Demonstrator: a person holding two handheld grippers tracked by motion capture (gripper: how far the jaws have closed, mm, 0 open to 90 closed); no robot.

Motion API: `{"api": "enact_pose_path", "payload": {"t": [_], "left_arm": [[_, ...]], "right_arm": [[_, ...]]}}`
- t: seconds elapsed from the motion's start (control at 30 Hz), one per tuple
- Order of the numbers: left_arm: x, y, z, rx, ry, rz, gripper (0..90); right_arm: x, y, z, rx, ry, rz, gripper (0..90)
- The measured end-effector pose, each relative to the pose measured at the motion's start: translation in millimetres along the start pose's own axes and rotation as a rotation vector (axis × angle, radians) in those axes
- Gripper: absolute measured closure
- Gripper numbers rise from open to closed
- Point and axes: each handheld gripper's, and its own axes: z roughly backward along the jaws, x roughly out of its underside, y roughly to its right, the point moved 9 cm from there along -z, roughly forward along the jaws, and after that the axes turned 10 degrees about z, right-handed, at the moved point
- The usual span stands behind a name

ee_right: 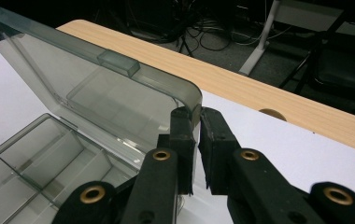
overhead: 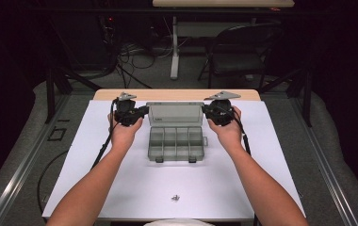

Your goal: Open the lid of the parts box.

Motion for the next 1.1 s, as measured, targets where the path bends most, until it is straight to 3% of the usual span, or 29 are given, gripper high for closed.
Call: {"api": "enact_pose_path", "payload": {"t": [0.4,0.47,0.7,0.93,1.1], "left_arm": [[-2.2,-1.2,-3.0,-0.005,0.003,0.014,84.5],[-2.1,-1.2,-2.8,-0.005,0.003,0.018,84.5],[-2.0,-0.8,-2.3,-0.004,0.001,0.018,84.3],[-3.0,-1.5,-3.7,-0.007,0.002,0.023,84.4],[-4.6,-2.3,-5.5,-0.008,0.005,0.035,84.6]], "right_arm": [[-0.6,2.2,-3.5,0.003,0.015,-0.018,83.6],[0.0,0.9,-2.5,-0.01,0.016,-0.029,76.7],[5.2,-3.5,3.3,-0.016,0.015,-0.019,72.6],[12.1,-2.9,3.4,0.001,0.015,-0.014,72.4],[18.5,-2.0,0.0,-0.002,0.011,-0.04,74.2]]}}
